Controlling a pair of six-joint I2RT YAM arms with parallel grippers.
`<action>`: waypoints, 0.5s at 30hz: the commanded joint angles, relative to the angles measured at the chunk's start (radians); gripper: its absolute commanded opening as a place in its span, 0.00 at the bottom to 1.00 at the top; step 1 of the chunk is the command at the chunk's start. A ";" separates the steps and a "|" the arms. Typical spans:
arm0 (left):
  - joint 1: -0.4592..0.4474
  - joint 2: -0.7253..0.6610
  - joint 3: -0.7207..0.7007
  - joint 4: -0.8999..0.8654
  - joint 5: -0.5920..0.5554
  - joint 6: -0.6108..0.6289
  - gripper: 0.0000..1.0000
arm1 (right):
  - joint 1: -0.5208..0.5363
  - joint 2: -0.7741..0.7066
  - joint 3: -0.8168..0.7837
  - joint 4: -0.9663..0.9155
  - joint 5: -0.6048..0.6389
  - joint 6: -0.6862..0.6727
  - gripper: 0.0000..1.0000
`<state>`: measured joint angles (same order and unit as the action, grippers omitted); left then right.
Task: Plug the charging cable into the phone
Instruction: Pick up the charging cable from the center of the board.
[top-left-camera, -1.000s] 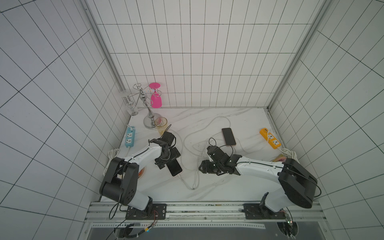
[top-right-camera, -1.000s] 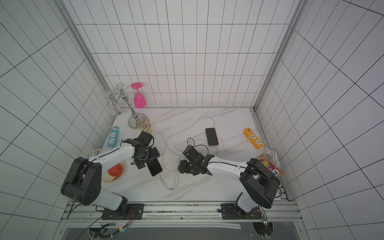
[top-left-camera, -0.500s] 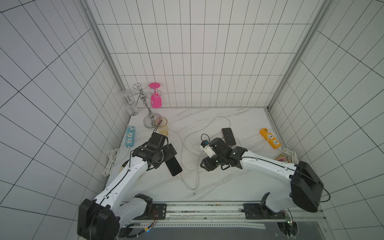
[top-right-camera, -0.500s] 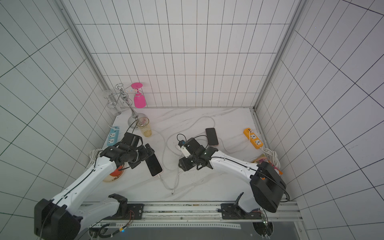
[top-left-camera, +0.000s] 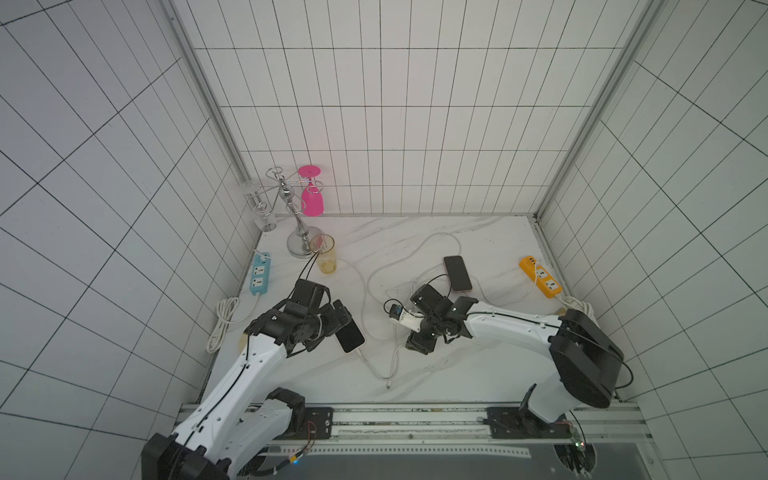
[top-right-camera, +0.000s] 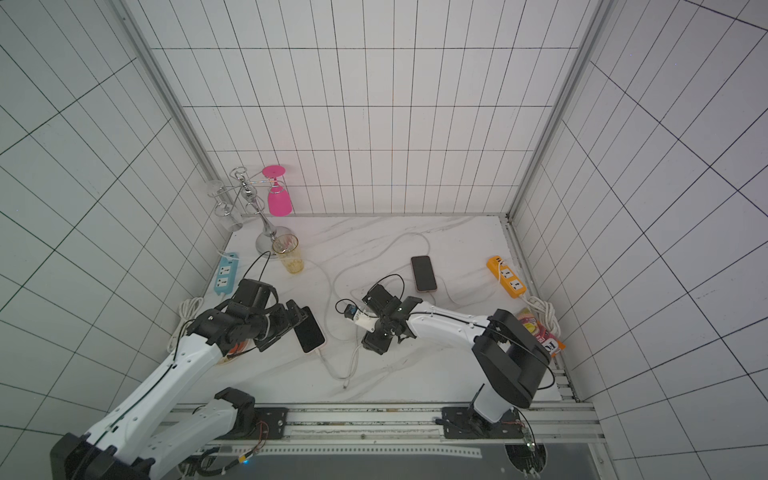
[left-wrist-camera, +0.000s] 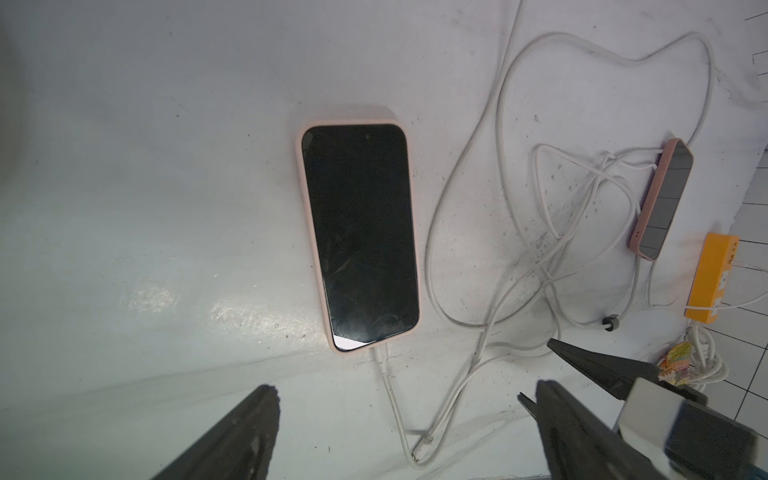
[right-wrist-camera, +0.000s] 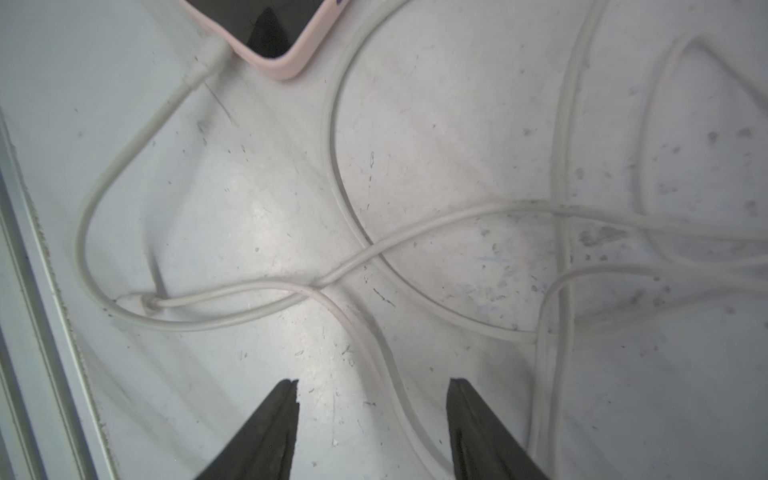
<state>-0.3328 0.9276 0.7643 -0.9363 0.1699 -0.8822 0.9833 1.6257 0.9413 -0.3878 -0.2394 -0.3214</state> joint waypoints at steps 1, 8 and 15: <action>0.001 -0.013 -0.008 0.002 -0.006 0.004 0.97 | 0.014 0.040 0.034 -0.007 0.021 -0.085 0.60; 0.001 0.001 -0.017 0.003 0.001 0.005 0.97 | 0.039 0.094 0.034 0.018 0.053 -0.076 0.56; 0.001 -0.002 -0.028 0.007 0.010 0.005 0.97 | 0.080 0.132 0.024 0.053 0.060 -0.066 0.51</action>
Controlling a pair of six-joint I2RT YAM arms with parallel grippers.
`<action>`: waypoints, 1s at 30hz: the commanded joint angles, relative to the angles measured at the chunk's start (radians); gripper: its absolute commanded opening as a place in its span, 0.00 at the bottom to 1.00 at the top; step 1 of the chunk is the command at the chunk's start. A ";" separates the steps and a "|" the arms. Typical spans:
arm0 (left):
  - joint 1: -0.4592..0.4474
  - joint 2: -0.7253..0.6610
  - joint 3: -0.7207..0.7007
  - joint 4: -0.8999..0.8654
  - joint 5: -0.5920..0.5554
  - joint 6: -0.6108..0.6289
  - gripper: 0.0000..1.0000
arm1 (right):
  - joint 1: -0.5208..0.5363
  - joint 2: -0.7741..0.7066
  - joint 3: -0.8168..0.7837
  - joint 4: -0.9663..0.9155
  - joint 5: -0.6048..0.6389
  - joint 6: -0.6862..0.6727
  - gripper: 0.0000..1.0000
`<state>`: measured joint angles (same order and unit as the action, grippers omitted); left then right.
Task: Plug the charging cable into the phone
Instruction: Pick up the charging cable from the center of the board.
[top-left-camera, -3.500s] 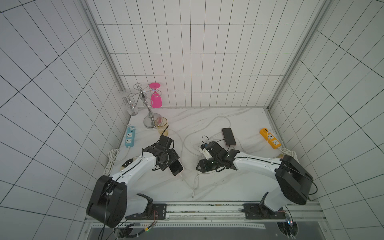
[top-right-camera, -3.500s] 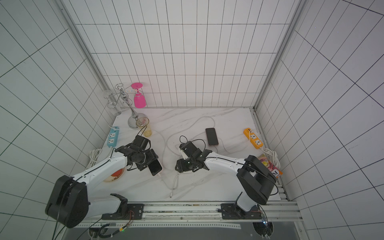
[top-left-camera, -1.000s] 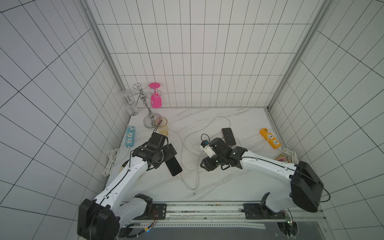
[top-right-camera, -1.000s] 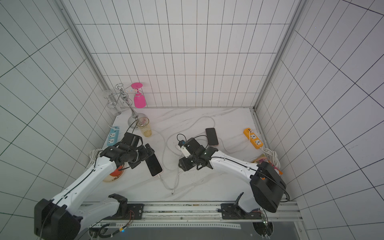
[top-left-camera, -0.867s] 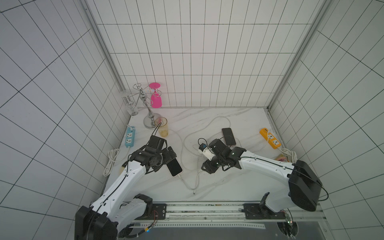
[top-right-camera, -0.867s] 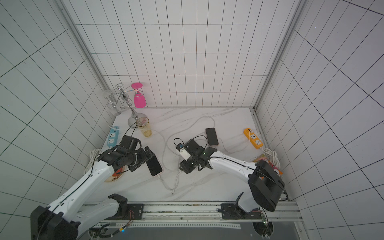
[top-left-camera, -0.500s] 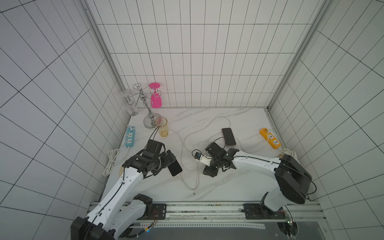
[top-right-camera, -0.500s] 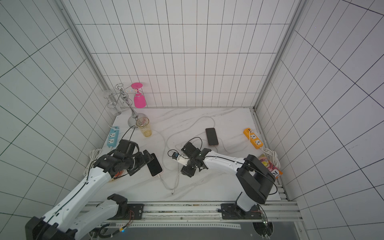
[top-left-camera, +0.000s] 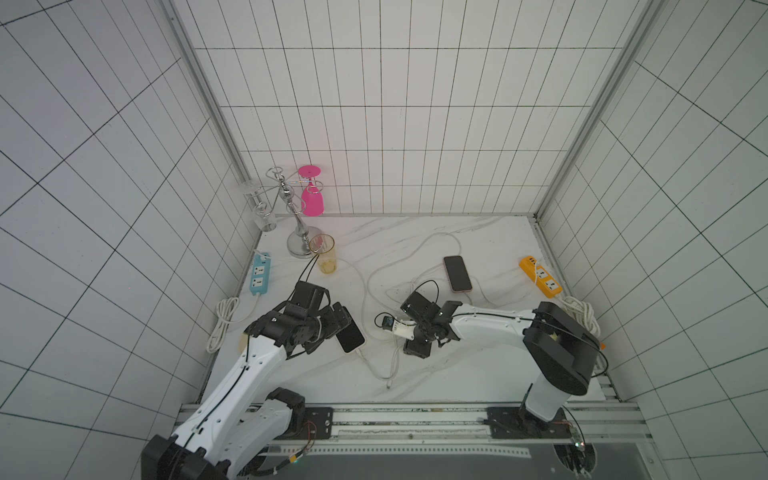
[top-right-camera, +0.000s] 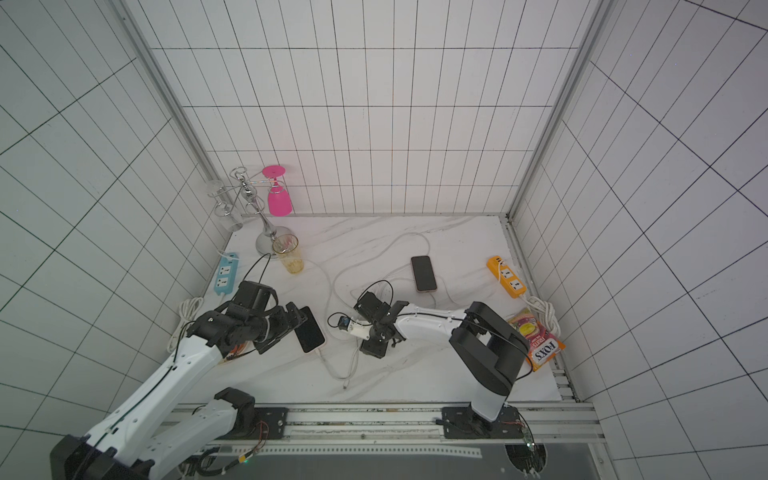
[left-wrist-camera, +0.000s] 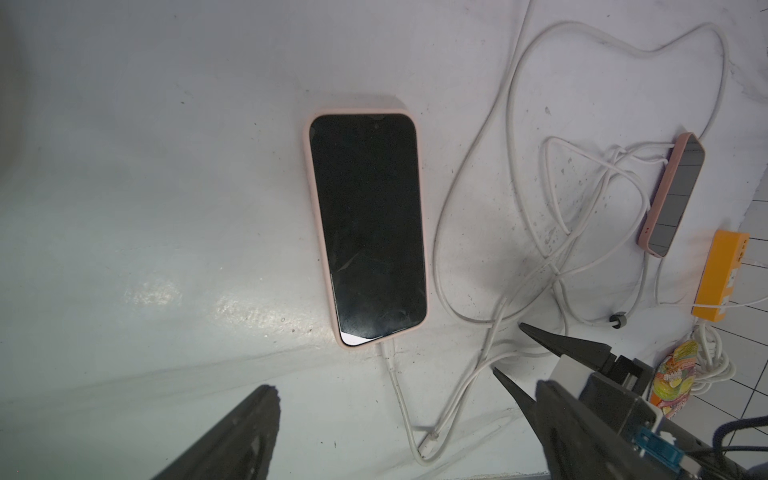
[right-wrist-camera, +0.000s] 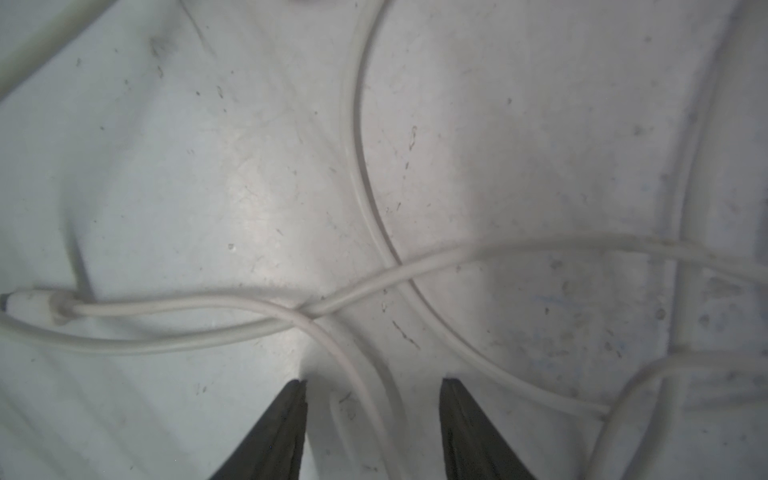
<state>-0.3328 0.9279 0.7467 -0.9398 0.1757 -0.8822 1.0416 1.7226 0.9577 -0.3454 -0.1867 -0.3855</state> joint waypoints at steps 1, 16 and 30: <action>0.001 -0.003 -0.011 0.010 0.006 0.006 0.97 | 0.024 0.041 0.011 0.014 0.007 0.000 0.49; 0.002 -0.074 0.052 -0.031 0.057 -0.011 0.96 | 0.023 -0.112 -0.025 0.024 0.034 0.066 0.02; -0.001 -0.212 0.099 0.192 0.272 -0.067 0.88 | -0.324 -0.482 -0.188 0.144 -0.162 0.702 0.00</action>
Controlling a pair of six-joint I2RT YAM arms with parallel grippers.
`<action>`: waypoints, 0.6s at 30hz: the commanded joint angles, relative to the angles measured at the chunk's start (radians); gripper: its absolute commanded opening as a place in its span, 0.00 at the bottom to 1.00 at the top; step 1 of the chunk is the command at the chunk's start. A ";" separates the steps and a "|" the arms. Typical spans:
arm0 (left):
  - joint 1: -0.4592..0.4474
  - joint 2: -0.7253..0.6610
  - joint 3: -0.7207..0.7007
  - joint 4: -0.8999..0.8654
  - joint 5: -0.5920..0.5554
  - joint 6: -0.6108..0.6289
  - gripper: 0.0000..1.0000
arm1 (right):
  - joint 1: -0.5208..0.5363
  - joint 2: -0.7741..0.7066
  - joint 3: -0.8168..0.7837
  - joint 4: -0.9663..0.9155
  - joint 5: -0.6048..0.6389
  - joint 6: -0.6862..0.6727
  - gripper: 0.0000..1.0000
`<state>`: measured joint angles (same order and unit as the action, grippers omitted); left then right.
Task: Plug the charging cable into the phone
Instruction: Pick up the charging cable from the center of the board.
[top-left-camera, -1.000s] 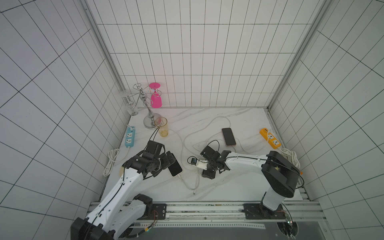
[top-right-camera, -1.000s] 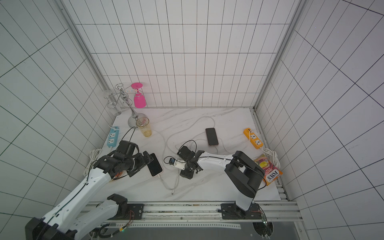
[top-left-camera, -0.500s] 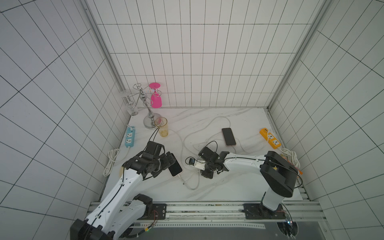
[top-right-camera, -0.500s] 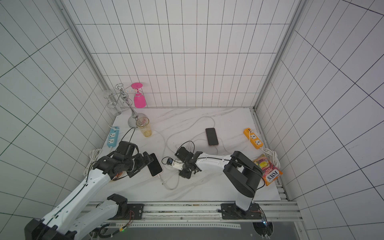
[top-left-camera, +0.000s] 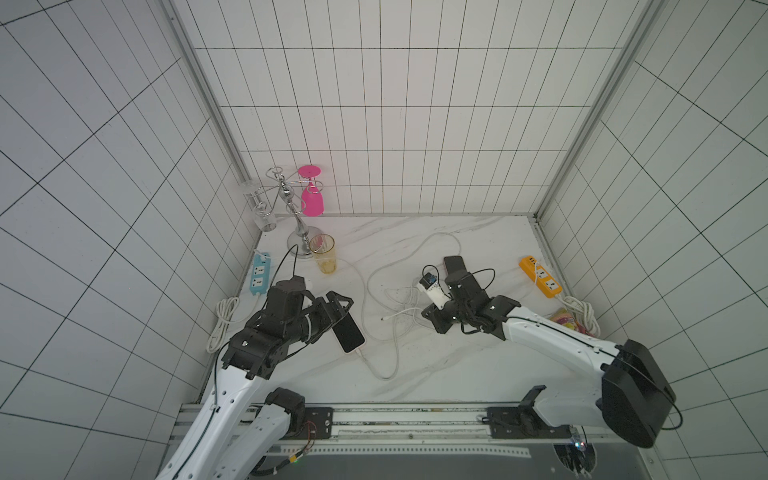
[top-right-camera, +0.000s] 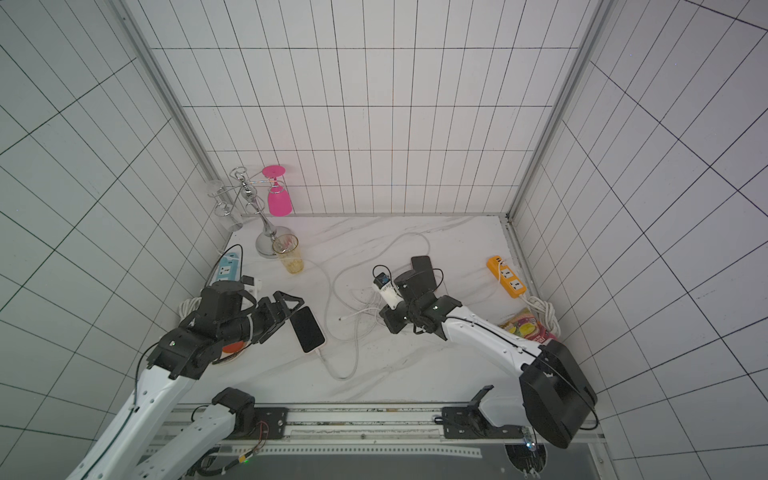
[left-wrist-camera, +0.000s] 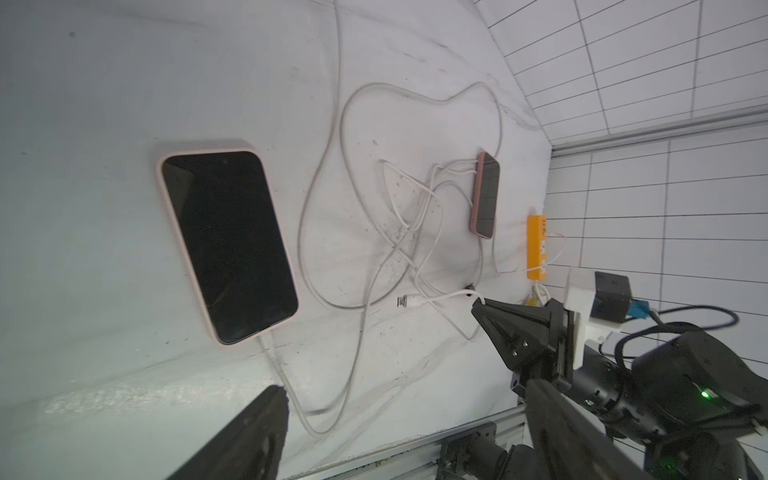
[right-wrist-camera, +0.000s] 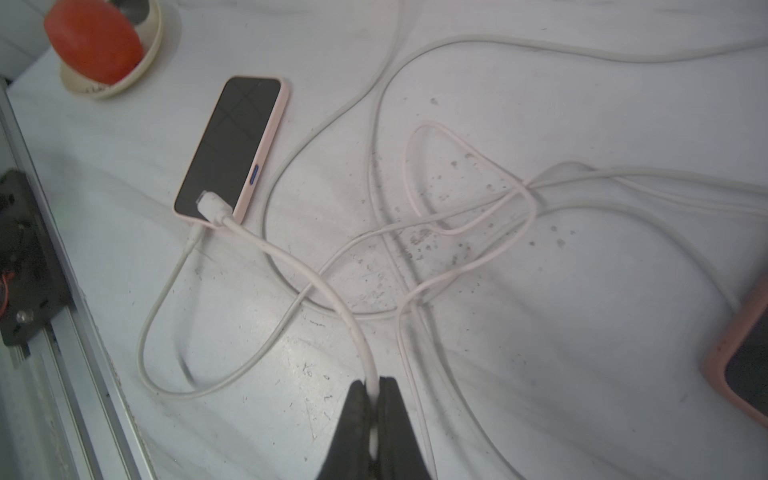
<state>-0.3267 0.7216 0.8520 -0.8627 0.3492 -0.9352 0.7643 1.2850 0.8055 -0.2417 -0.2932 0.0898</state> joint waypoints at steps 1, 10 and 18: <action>-0.020 -0.004 -0.019 0.153 0.106 -0.026 0.88 | -0.066 -0.063 -0.047 0.058 -0.082 0.270 0.00; -0.244 0.134 0.006 0.409 0.011 -0.032 0.81 | -0.107 -0.164 -0.073 0.127 -0.243 0.570 0.00; -0.320 0.286 0.066 0.511 -0.083 -0.027 0.73 | -0.109 -0.186 -0.070 0.206 -0.353 0.788 0.00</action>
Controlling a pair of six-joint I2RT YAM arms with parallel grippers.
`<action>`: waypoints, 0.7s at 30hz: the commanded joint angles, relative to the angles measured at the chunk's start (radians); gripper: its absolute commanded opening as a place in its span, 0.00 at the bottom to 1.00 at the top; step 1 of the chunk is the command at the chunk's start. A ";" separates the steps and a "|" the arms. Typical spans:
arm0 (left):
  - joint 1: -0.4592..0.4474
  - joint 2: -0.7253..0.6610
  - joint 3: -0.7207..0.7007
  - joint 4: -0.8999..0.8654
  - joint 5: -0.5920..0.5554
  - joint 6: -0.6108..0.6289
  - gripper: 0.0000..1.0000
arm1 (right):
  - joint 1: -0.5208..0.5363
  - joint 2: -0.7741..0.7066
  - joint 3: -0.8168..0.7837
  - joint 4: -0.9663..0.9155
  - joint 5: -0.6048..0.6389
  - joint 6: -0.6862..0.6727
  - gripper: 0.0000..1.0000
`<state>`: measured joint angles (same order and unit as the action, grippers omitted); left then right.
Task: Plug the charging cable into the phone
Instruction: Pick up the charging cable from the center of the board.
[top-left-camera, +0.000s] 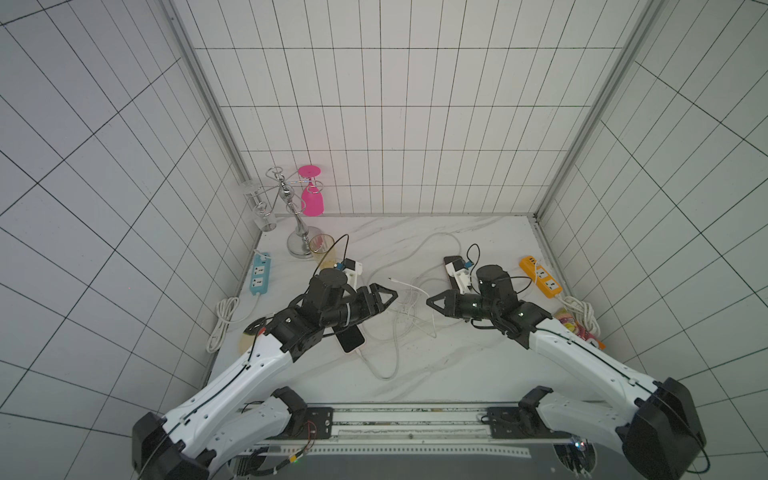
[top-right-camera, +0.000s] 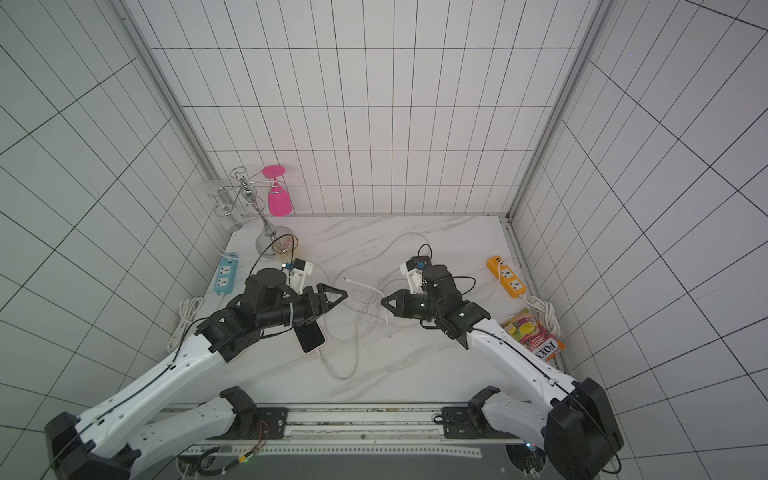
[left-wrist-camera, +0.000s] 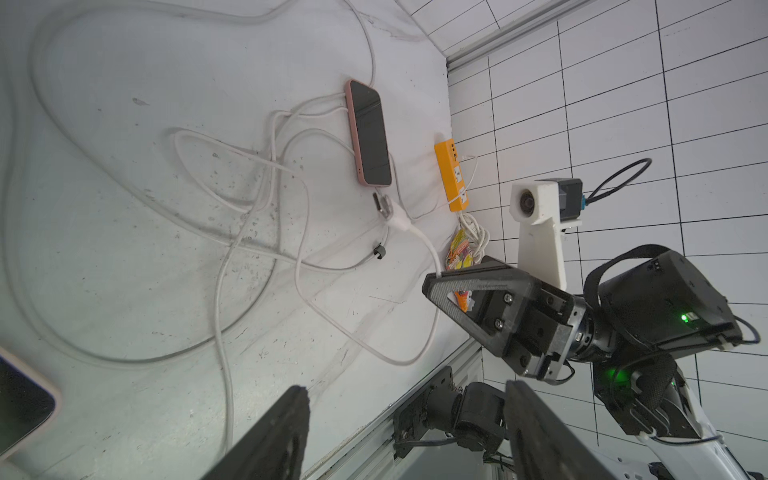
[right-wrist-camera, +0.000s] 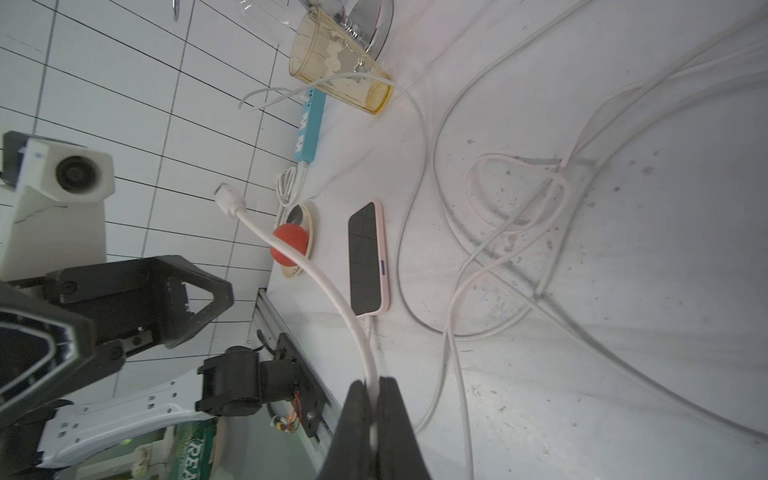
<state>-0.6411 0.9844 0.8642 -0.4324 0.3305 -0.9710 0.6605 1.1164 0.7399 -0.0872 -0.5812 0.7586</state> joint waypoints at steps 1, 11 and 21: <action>-0.006 0.039 0.071 0.081 -0.077 0.000 0.71 | -0.004 -0.028 -0.008 0.051 -0.057 0.124 0.00; -0.075 0.199 0.229 0.036 -0.192 -0.055 0.54 | -0.001 -0.120 -0.029 0.028 0.042 0.123 0.00; -0.112 0.277 0.310 -0.044 -0.302 -0.070 0.39 | -0.001 -0.138 -0.027 0.021 0.052 0.125 0.00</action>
<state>-0.7502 1.2530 1.1385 -0.4492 0.0830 -1.0317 0.6609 1.0019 0.7197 -0.0719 -0.5465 0.8837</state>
